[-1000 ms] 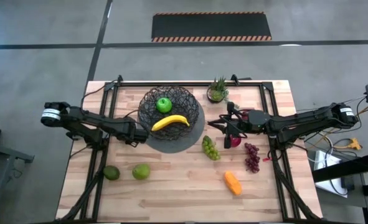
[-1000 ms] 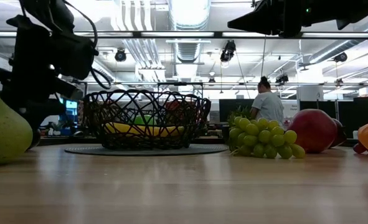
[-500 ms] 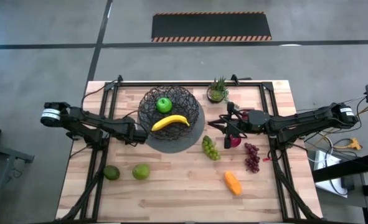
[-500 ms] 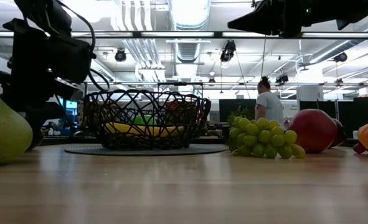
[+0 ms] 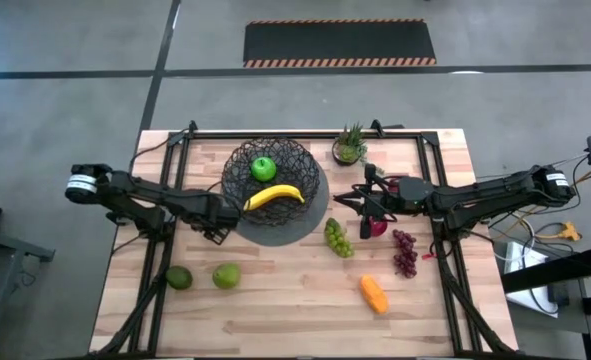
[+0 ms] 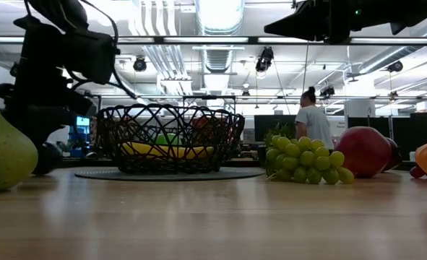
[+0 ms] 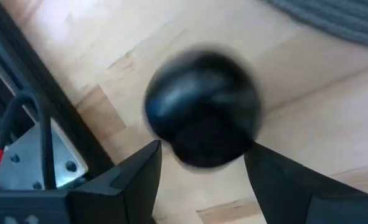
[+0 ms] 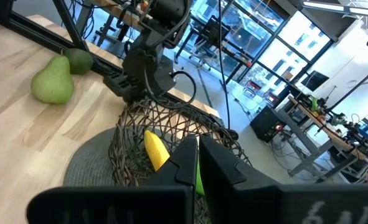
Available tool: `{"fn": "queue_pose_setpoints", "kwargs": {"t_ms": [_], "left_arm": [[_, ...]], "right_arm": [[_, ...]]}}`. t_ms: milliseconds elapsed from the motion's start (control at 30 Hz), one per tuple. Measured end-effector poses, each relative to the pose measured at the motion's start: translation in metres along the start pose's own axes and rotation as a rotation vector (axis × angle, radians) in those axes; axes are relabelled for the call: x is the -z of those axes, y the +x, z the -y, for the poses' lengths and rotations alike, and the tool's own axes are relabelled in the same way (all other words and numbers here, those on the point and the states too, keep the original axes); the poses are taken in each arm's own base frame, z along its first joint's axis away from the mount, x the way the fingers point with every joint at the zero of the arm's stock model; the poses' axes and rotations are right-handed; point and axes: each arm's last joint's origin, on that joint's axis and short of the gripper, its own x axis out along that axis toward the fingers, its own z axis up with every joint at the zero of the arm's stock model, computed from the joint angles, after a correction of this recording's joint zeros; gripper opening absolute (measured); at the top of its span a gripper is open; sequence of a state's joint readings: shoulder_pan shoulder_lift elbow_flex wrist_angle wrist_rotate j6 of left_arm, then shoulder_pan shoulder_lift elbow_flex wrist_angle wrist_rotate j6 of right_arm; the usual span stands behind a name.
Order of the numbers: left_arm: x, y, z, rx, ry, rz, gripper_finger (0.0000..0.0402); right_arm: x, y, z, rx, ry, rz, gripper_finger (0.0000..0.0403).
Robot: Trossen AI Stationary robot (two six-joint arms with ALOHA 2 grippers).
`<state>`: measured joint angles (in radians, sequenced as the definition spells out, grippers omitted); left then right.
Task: Build produce basket
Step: Put the plum into the black wire basket
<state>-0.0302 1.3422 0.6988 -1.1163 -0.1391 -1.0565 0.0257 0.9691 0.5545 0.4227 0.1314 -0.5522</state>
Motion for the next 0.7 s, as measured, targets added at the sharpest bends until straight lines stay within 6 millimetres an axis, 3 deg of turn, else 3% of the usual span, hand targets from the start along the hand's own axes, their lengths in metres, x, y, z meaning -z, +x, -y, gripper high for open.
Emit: {"fn": "queue_pose_setpoints", "kwargs": {"t_ms": [367,700], "left_arm": [[-0.003,-0.010,0.000,0.013,0.035,0.050,0.0212],[-0.007,-0.033,-0.007,0.086,0.080,0.257,0.0212]], "right_arm": [[0.001,0.000,0.000,-0.004,-0.001,-0.006,0.0009],[0.001,0.000,0.000,-0.004,0.000,-0.006,0.0009]]}}
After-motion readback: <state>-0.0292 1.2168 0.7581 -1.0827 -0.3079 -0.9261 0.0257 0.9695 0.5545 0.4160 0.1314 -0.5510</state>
